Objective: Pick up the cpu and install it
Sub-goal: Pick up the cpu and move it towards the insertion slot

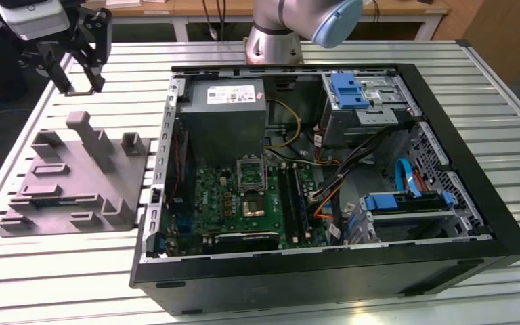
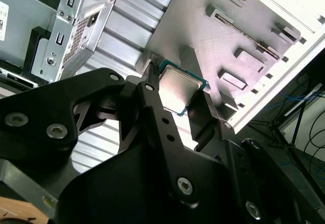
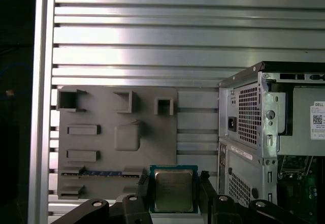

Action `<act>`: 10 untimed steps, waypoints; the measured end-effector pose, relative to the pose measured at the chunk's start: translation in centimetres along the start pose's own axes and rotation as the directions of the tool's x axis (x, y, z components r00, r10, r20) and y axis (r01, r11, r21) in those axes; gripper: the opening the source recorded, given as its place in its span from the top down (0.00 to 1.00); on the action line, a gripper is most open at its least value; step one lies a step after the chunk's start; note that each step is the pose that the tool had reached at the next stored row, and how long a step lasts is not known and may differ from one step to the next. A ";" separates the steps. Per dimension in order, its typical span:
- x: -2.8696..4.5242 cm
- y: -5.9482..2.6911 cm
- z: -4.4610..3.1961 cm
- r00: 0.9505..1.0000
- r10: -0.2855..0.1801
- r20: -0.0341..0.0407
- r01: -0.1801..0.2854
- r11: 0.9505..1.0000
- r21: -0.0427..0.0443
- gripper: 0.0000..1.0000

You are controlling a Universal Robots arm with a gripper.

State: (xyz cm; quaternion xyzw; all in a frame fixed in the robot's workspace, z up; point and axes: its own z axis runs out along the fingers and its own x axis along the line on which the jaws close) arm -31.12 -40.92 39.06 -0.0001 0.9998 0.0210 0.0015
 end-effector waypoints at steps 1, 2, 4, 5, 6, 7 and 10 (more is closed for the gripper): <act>-0.04 0.00 0.00 1.000 0.000 0.000 0.000 1.000 0.000 0.53; -0.08 0.00 0.00 1.000 0.000 0.000 0.000 1.000 0.000 0.53; -0.17 0.00 0.00 1.000 0.000 0.000 0.000 1.000 0.000 0.53; -0.20 0.00 0.00 1.000 0.000 0.000 0.000 1.000 0.000 0.53; -0.22 0.00 0.00 1.000 0.000 0.000 0.000 1.000 0.000 0.53; -0.23 0.00 0.00 1.000 0.000 0.000 0.000 1.000 0.000 0.53; -0.30 0.00 0.00 1.000 0.000 0.000 0.000 1.000 0.000 0.53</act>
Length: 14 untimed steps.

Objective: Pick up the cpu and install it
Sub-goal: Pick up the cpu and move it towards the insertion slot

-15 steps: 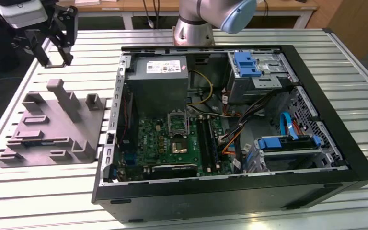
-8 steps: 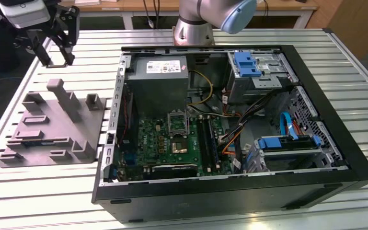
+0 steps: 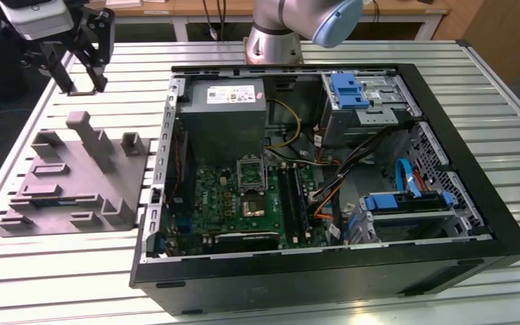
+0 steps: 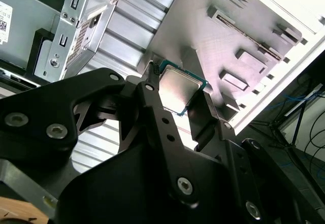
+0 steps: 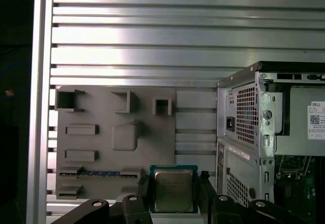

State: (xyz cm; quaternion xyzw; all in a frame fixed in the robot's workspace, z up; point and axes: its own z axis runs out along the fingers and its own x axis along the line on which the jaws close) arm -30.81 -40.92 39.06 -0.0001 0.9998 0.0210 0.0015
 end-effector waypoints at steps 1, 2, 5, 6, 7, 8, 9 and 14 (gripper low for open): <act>-0.02 0.00 0.00 1.000 0.000 0.000 0.000 1.000 0.000 0.53; -0.05 0.00 0.00 1.000 0.000 0.000 0.000 1.000 0.000 0.53; -0.12 0.00 0.00 1.000 0.000 0.000 0.000 1.000 0.000 0.53; -0.15 0.00 0.00 1.000 0.000 0.000 0.000 1.000 0.000 0.53; -0.18 0.00 0.00 1.000 0.000 0.000 0.000 1.000 0.000 0.53; -0.20 0.00 0.00 1.000 0.000 0.000 0.000 1.000 0.000 0.53; -0.23 0.00 0.00 1.000 0.000 0.000 0.000 1.000 0.000 0.53; -0.35 0.00 0.00 1.000 0.000 0.000 0.000 1.000 0.000 0.53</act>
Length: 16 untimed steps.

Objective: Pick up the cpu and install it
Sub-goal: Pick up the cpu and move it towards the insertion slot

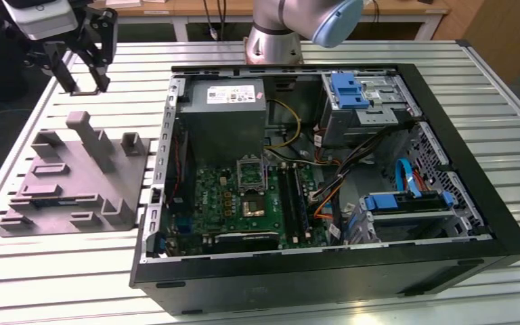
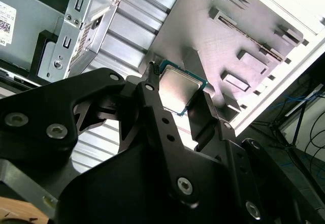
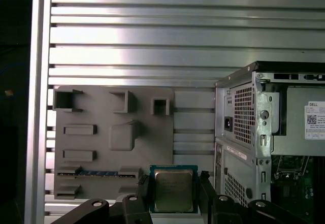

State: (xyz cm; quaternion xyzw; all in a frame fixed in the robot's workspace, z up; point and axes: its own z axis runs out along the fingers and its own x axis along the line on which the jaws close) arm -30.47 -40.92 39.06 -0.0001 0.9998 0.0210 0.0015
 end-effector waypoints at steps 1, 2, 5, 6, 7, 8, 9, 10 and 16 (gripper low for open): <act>-0.02 0.00 0.00 1.000 0.000 0.000 0.000 1.000 0.000 0.53; -0.05 0.00 0.00 1.000 0.000 0.000 0.000 1.000 0.000 0.53; -0.11 0.00 0.00 1.000 0.000 0.000 0.000 1.000 0.000 0.53; -0.14 0.00 0.00 1.000 0.000 0.000 0.000 1.000 0.000 0.53; -0.17 0.00 0.00 1.000 0.000 0.000 0.000 1.000 0.000 0.53; -0.21 0.00 0.00 1.000 0.000 0.000 0.000 1.000 0.000 0.53; -0.26 0.00 0.00 1.000 0.000 0.000 0.000 1.000 0.000 0.53; -0.31 0.00 0.00 1.000 0.000 0.000 0.000 1.000 0.000 0.53; -0.85 0.00 0.00 1.000 0.000 0.000 0.000 1.000 0.000 0.53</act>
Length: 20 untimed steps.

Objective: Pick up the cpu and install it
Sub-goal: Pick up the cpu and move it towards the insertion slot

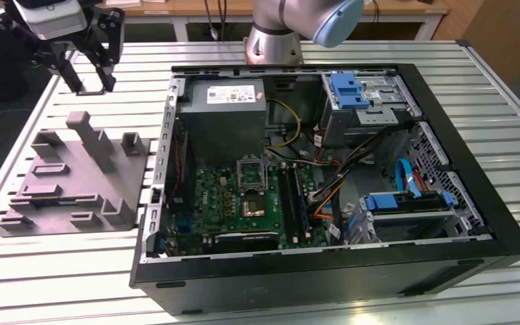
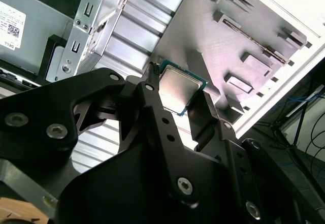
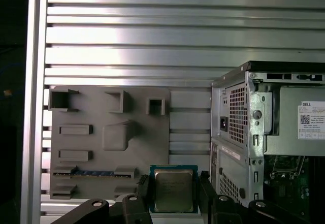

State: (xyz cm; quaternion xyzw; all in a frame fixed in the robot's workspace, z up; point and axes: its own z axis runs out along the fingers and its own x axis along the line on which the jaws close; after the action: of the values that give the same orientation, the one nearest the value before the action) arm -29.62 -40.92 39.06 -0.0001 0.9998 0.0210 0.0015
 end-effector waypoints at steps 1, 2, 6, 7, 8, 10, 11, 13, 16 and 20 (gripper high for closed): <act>-0.09 0.00 0.00 1.000 0.000 0.000 0.000 1.000 0.000 0.53; -0.18 0.00 0.00 1.000 0.000 0.000 0.000 1.000 0.000 0.53; -0.51 0.00 0.00 1.000 0.000 0.000 0.000 1.000 0.000 0.53; -0.58 0.00 0.00 1.000 0.000 0.000 0.000 1.000 0.000 0.53; -0.65 0.00 0.00 1.000 0.000 0.000 0.000 1.000 0.000 0.53; -0.80 0.00 0.00 1.000 0.000 0.000 0.000 1.000 0.000 0.53; -0.87 0.00 0.00 1.000 0.000 0.000 0.000 1.000 0.000 0.53; -1.00 0.00 0.00 1.000 0.000 0.000 0.000 1.000 0.000 0.53; -1.20 0.00 0.00 1.000 0.000 0.000 0.000 1.000 0.000 0.53; -1.44 0.00 0.00 1.000 0.000 0.000 0.000 1.000 0.000 0.53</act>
State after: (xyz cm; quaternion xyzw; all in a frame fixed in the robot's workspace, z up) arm -28.18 -40.92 39.06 -0.0001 0.9998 0.0210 0.0015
